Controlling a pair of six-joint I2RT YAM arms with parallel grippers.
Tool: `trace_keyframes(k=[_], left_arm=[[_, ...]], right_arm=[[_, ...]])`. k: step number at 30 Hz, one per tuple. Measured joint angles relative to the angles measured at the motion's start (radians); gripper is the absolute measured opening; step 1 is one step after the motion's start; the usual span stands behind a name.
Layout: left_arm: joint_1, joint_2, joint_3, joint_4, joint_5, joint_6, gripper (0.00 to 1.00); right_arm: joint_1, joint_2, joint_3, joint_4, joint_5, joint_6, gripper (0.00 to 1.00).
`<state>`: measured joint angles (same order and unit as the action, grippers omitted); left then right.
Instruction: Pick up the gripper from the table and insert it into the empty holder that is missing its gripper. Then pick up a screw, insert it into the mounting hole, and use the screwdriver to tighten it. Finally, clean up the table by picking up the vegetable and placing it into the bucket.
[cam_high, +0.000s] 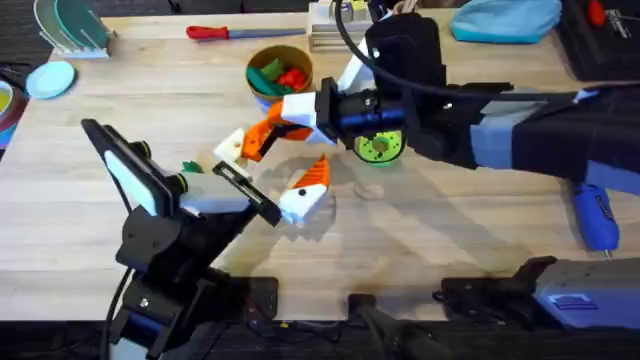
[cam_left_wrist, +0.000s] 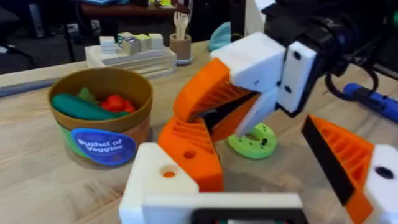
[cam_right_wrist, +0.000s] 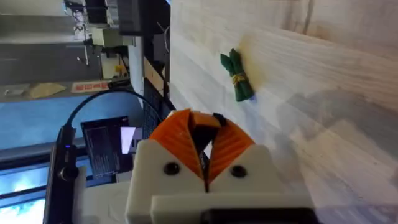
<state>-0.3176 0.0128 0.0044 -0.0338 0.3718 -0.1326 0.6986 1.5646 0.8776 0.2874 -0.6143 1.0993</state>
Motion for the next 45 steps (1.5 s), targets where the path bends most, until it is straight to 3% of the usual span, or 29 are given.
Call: trace_keyframes(k=[18,45], left_arm=[[-0.001,-0.001,0.000,0.004,-0.056,0.017,0.993],[-0.001,-0.001,0.000,0.049,-0.050,0.020,0.992]], right_arm=[[0.024,0.006,0.000,0.009,-0.098,-0.137,0.007],[0.025,0.006,0.000,0.073,-0.011,-0.006,0.007]])
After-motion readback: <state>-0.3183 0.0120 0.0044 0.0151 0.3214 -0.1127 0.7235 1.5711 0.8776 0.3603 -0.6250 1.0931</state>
